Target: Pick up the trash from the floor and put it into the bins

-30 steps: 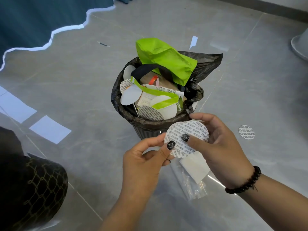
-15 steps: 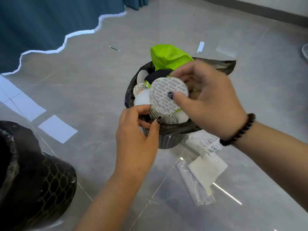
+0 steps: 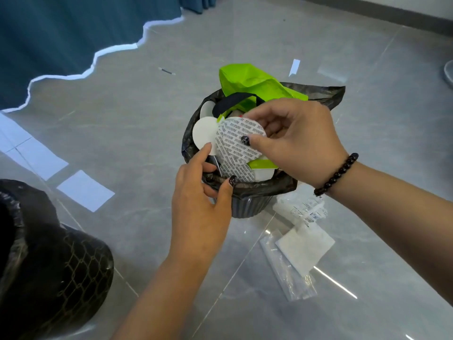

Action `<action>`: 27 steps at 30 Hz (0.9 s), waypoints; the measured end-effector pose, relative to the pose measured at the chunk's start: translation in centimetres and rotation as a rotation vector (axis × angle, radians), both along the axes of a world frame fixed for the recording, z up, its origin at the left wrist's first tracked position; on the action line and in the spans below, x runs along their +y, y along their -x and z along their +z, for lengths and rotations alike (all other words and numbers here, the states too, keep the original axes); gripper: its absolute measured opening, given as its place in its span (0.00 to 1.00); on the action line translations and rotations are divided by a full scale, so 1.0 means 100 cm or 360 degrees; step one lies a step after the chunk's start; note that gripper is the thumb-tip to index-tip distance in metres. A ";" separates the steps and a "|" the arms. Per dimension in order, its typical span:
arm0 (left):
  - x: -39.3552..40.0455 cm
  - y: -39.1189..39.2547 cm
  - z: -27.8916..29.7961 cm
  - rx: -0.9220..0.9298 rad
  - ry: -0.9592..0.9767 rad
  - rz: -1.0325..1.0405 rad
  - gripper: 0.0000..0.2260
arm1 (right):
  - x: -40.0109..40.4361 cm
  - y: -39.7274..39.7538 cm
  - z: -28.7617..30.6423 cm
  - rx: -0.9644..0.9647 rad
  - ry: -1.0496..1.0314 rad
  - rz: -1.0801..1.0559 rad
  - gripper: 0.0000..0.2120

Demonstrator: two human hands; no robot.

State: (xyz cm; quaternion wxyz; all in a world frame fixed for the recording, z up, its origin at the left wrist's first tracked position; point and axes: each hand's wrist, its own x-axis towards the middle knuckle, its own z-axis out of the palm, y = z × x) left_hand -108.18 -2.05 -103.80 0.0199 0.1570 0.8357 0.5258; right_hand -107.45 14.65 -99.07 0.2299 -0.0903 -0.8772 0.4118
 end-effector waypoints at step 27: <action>0.013 0.031 0.023 0.0056 0.0666 -0.0016 0.10 | 0.000 -0.045 -0.052 -0.0019 -0.0515 0.0525 0.15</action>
